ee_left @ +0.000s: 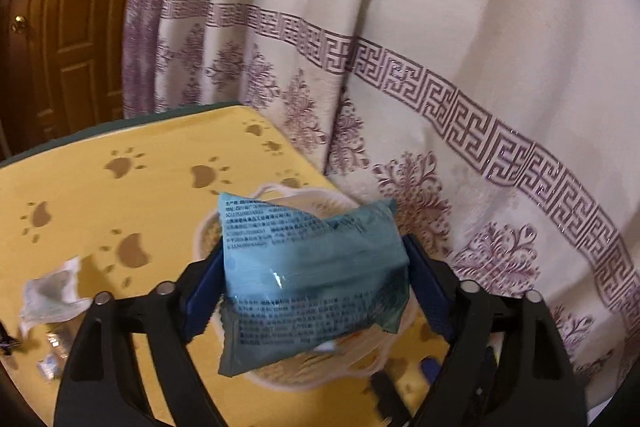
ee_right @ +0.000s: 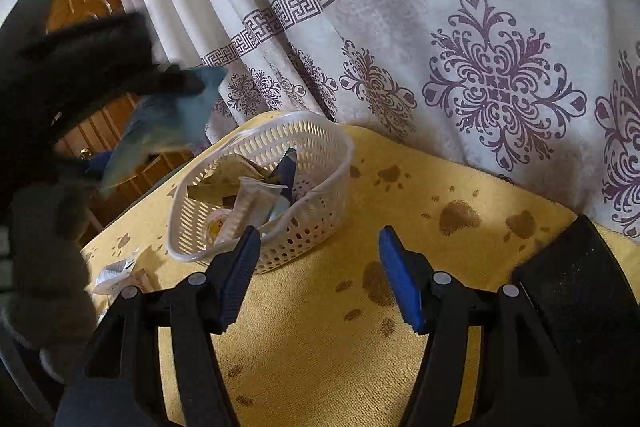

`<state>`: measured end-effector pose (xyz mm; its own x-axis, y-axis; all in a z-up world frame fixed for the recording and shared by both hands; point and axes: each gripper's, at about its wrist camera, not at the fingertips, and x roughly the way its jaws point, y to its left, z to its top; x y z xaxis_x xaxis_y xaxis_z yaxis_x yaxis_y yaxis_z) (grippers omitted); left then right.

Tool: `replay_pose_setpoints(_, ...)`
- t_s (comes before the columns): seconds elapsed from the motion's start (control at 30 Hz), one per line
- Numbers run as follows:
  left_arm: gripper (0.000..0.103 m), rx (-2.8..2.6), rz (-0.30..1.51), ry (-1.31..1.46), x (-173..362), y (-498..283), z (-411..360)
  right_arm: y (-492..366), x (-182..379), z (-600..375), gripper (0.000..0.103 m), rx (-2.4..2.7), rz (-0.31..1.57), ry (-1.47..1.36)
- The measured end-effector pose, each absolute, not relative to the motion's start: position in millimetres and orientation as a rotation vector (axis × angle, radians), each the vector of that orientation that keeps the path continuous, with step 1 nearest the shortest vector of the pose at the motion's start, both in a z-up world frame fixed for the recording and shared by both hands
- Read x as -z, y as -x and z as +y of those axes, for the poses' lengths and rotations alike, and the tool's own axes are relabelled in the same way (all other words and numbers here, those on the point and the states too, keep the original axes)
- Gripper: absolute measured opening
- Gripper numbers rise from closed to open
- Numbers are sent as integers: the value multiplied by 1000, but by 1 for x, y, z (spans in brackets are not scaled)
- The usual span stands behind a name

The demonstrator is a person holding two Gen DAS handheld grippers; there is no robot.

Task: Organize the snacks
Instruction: 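Carry the light-blue package to the white basket and release it with left tool, then move both tools back over the remaining snacks on the table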

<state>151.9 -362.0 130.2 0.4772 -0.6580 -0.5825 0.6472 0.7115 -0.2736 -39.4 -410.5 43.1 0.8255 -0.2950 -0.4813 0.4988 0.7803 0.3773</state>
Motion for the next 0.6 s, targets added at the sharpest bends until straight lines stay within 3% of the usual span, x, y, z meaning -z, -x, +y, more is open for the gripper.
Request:
replay_pose_setpoints(0.1, 91, 796, 713, 14, -128, -156, -365, 40, -42, -411, 64, 442, 415, -523)
replay_pose_setpoints(0.6, 91, 678, 698, -22, -117, -157, -330, 44, -42, -412, 64, 454, 401, -524)
